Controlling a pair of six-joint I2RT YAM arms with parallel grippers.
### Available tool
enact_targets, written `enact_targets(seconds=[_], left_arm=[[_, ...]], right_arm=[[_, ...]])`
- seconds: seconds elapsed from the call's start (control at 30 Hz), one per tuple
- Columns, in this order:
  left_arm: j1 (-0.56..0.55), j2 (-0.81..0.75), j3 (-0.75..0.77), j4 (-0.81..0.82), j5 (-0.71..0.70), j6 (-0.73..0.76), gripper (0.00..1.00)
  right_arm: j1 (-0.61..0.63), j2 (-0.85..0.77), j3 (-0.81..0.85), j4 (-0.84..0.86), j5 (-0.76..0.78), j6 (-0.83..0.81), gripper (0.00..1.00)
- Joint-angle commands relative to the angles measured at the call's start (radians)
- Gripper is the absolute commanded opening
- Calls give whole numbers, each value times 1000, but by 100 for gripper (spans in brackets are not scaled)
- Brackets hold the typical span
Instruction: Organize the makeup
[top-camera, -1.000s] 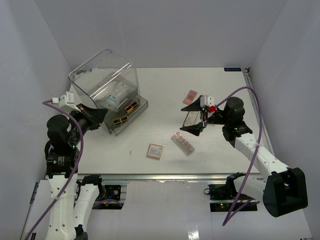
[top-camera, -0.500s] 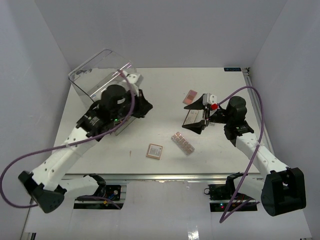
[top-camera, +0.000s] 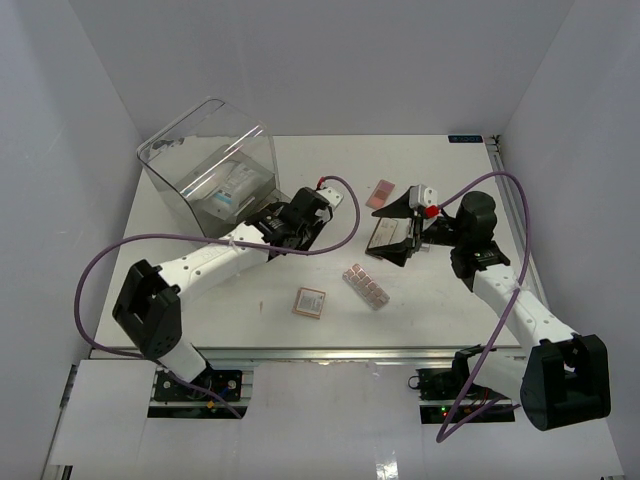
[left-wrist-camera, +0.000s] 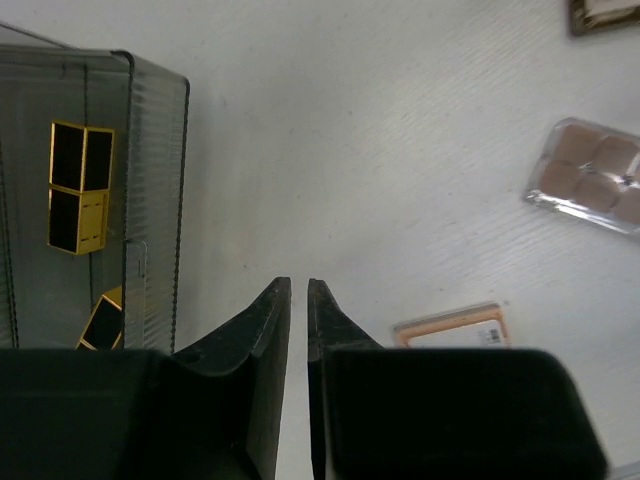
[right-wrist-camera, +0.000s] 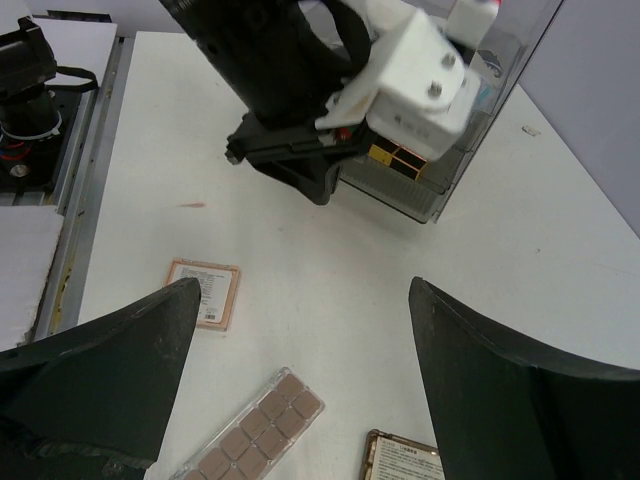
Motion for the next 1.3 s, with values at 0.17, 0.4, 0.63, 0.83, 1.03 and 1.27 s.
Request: enact_targets(seconds=[0.17,0.4,0.63,0.83,1.03,1.27], left_arm=[[134,58,-86,86,10,91,24],[212,110,-118,110,-68,103,38],[249,108,-145,115,-238,68,62],[280,49,-170,122,-280,64,70],[283,22,-181,125,-312,67,74],[278,-24,-209,154,-159,51,69]], right_arm=[[-21,4,-3,24,-21,-2,91],[-25,6,-3,24,-22,-1,91],[-29,9,-2,23,-28,1,91],[-29,12,0,24,-33,3,91],[-31,10,-2,24,-32,3,91],[-36,8,-2,25,-35,6,91]])
